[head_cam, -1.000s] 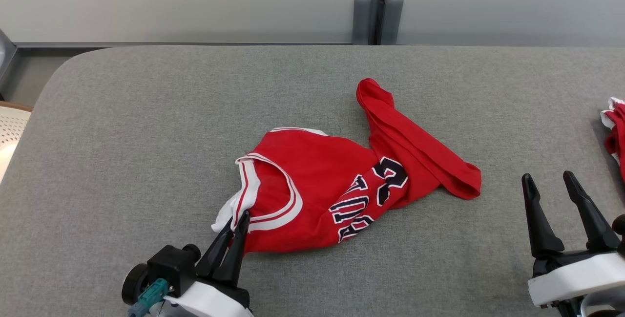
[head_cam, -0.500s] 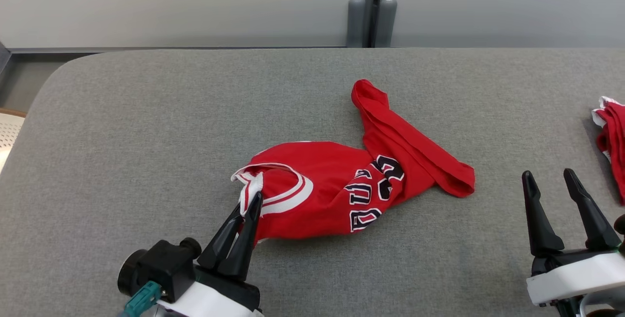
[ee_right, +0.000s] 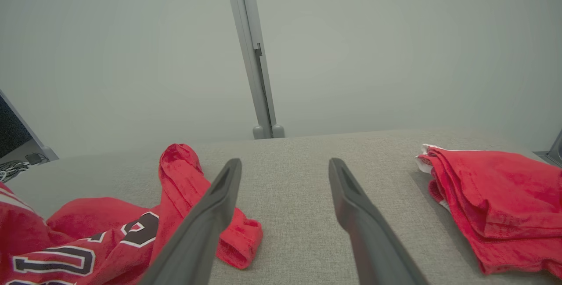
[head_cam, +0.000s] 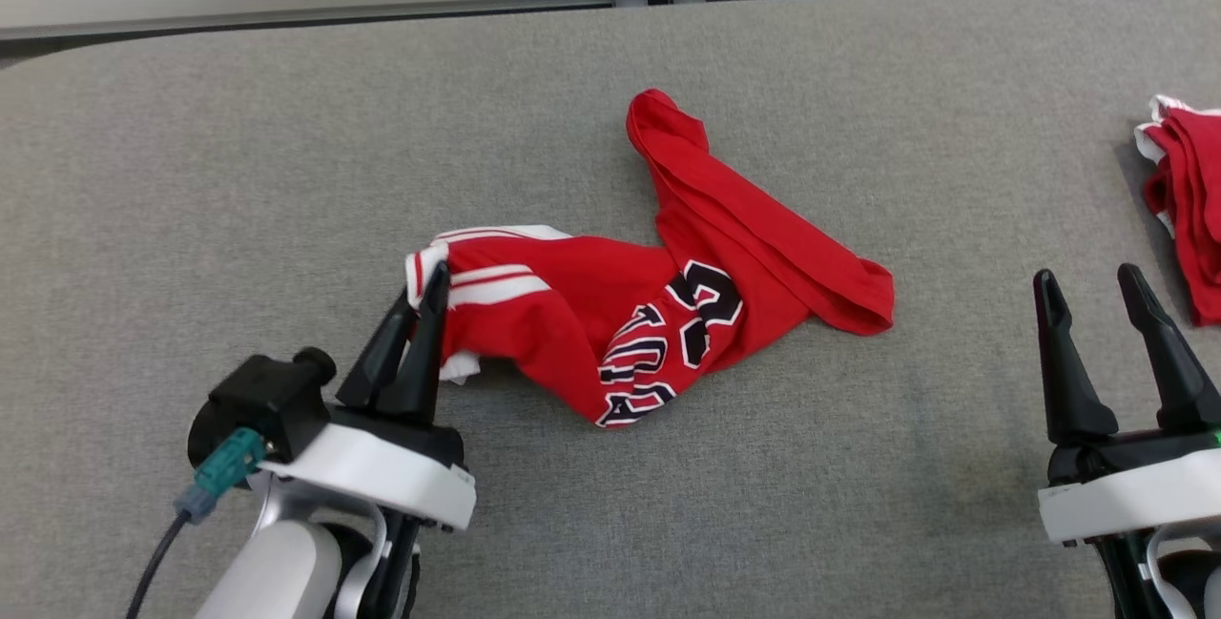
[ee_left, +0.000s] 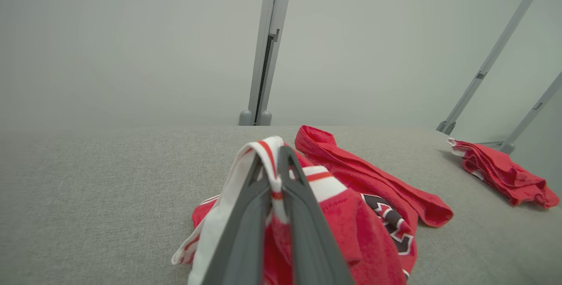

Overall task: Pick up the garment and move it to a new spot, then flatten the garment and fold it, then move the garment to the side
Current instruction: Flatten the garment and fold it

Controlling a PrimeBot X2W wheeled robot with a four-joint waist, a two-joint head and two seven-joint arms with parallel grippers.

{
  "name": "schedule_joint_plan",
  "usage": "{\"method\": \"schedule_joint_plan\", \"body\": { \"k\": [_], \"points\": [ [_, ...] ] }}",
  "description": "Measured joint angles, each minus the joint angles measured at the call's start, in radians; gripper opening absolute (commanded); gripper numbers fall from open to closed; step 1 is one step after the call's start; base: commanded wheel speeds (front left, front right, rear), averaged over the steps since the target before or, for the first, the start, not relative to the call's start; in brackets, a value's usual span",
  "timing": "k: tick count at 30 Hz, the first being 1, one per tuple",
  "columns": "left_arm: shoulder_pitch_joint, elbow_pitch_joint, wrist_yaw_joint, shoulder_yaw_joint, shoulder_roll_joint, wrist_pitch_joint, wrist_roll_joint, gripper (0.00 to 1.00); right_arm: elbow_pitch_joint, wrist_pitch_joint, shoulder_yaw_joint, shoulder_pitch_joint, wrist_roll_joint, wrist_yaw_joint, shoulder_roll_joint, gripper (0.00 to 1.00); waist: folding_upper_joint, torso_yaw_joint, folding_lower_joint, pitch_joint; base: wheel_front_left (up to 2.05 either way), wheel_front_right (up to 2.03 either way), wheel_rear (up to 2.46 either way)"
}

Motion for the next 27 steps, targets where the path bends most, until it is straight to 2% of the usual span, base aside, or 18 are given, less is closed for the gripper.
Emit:
{"method": "schedule_joint_plan", "body": {
  "k": [11, 16, 17, 18, 19, 27],
  "points": [
    [-0.224, 0.26, -0.042, 0.077, -0.024, -0.051, -0.056, 0.0, 0.03, -0.047, 0.019, -0.089, 0.034, 0.0, -0.017, 1.0, 0.0, -0.083, 0.0, 0.168, 0.0, 0.0, 0.0],
    [-0.288, 0.364, -0.056, 0.084, -0.017, -0.078, -0.049, 0.0, 0.059, -0.07, 0.028, -0.107, 0.041, 0.0, -0.019, 1.0, 0.0, -0.12, 0.0, 0.205, 0.0, 0.0, 0.0],
    [-0.298, 0.379, -0.059, 0.083, -0.016, -0.079, -0.048, 0.03, 0.063, -0.072, 0.029, -0.109, 0.042, 0.0, -0.018, 1.0, 0.0, -0.124, 0.0, 0.207, 0.0, 0.0, 0.0],
    [-0.302, 0.39, -0.059, 0.081, -0.017, -0.087, -0.043, 0.77, 0.067, -0.073, 0.029, -0.11, 0.042, 0.0, -0.018, 1.0, 0.0, -0.125, 0.0, 0.207, 0.0, 0.0, 0.0],
    [-0.305, 0.401, -0.058, 0.08, -0.017, -0.094, -0.035, 1.0, 0.072, -0.075, 0.03, -0.112, 0.042, 0.0, -0.017, 1.0, 0.0, -0.124, 0.0, 0.203, 0.0, 0.0, 0.0],
    [-0.302, 0.369, -0.006, 0.08, -0.016, -0.153, 0.05, 1.0, 0.088, -0.091, 0.034, -0.115, 0.041, 0.0, -0.024, 1.0, 0.0, -0.096, 0.0, 0.157, 0.0, 0.0, 0.0]
  ]
}}
